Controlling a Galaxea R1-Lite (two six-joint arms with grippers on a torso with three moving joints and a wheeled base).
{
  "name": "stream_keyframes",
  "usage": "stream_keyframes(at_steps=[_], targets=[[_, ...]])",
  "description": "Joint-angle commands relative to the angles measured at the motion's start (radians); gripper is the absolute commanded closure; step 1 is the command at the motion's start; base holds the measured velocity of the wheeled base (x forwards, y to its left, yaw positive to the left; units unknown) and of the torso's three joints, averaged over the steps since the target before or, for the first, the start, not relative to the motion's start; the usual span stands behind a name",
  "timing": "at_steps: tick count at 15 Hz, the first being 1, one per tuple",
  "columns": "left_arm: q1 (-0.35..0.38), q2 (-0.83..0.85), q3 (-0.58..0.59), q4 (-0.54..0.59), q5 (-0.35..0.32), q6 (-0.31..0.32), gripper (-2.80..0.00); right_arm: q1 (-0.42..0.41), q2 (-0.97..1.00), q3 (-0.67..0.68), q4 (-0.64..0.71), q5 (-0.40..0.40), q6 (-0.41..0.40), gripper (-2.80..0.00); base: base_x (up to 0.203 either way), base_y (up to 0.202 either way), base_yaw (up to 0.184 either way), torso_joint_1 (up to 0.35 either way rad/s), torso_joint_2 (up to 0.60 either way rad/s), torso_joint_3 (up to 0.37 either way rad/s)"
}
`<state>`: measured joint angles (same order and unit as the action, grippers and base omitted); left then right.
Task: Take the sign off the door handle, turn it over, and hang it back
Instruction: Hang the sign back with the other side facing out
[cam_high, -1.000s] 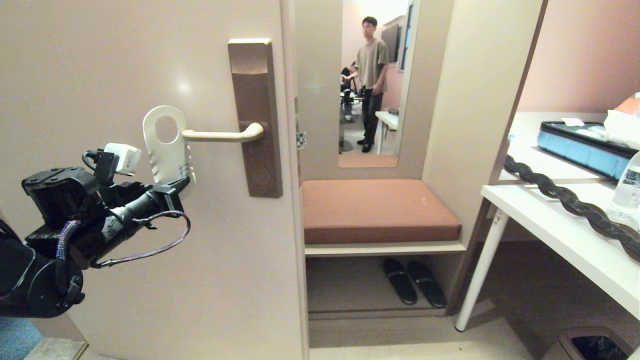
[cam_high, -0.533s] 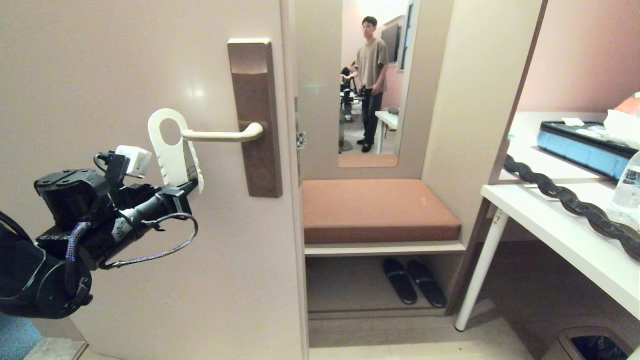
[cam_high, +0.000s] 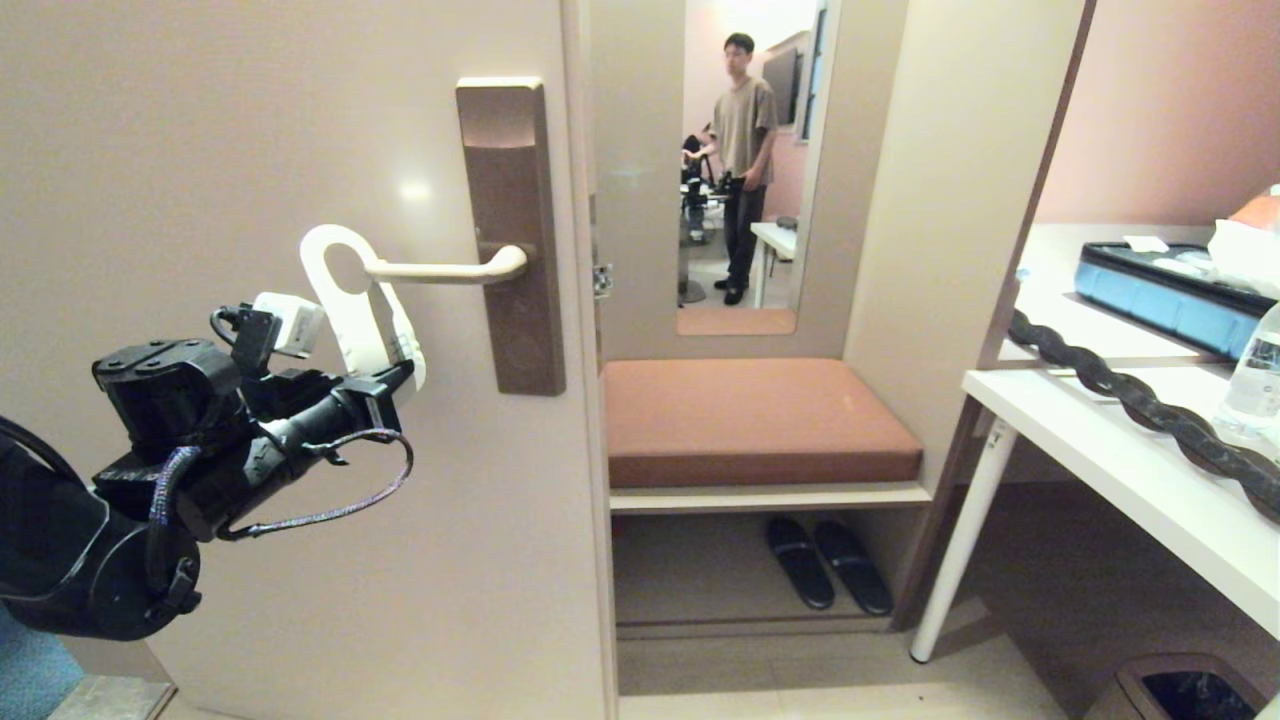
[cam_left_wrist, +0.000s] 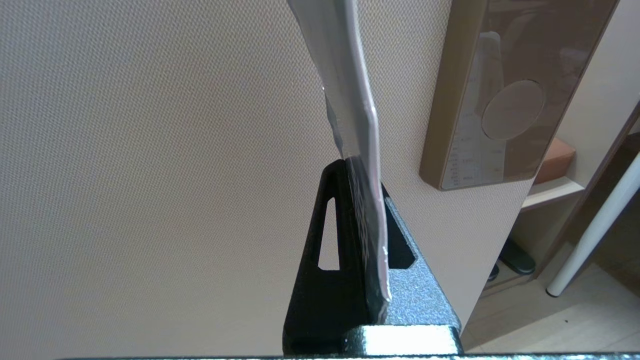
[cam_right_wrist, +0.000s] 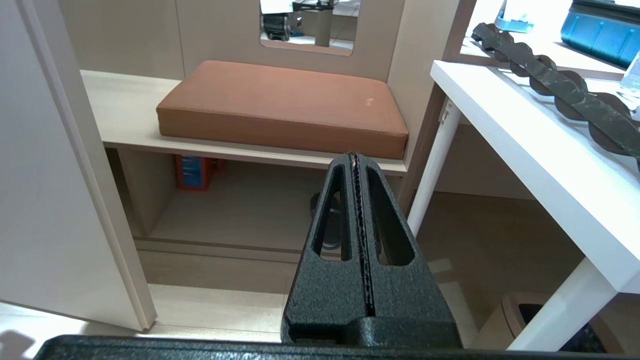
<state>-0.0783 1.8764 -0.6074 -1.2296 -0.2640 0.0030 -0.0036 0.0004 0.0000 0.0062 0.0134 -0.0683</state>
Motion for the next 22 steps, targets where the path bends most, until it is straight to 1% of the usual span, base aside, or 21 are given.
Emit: stream_keyframes(at_steps=[1, 9, 14, 18, 22], targets=[[-0.001, 0.006, 0.0, -0.007, -0.003, 0.0, 0.0, 0.001, 0.0, 0.0, 0.0, 0.0, -0.001, 0.0, 0.0, 0.0, 0.0, 0.0, 0.0, 0.0], [-0.001, 0.026, -0.002, -0.007, -0.003, 0.0, 0.0, 0.001, 0.0, 0.0, 0.0, 0.0, -0.001, 0.0, 0.0, 0.0, 0.0, 0.0, 0.0, 0.0], [-0.005, 0.026, -0.034, -0.008, -0.004, 0.0, 0.0, 0.001, 0.0, 0.0, 0.0, 0.0, -0.001, 0.0, 0.0, 0.0, 0.0, 0.0, 0.0, 0.0], [-0.045, 0.017, -0.029, -0.01, 0.001, 0.0, 0.0, 0.0, 0.0, 0.0, 0.0, 0.0, -0.001, 0.0, 0.0, 0.0, 0.0, 0.0, 0.0, 0.0], [-0.116, 0.007, -0.028, -0.01, 0.045, -0.001, 0.0, 0.0, 0.0, 0.0, 0.0, 0.0, -0.001, 0.0, 0.0, 0.0, 0.0, 0.0, 0.0, 0.0]])
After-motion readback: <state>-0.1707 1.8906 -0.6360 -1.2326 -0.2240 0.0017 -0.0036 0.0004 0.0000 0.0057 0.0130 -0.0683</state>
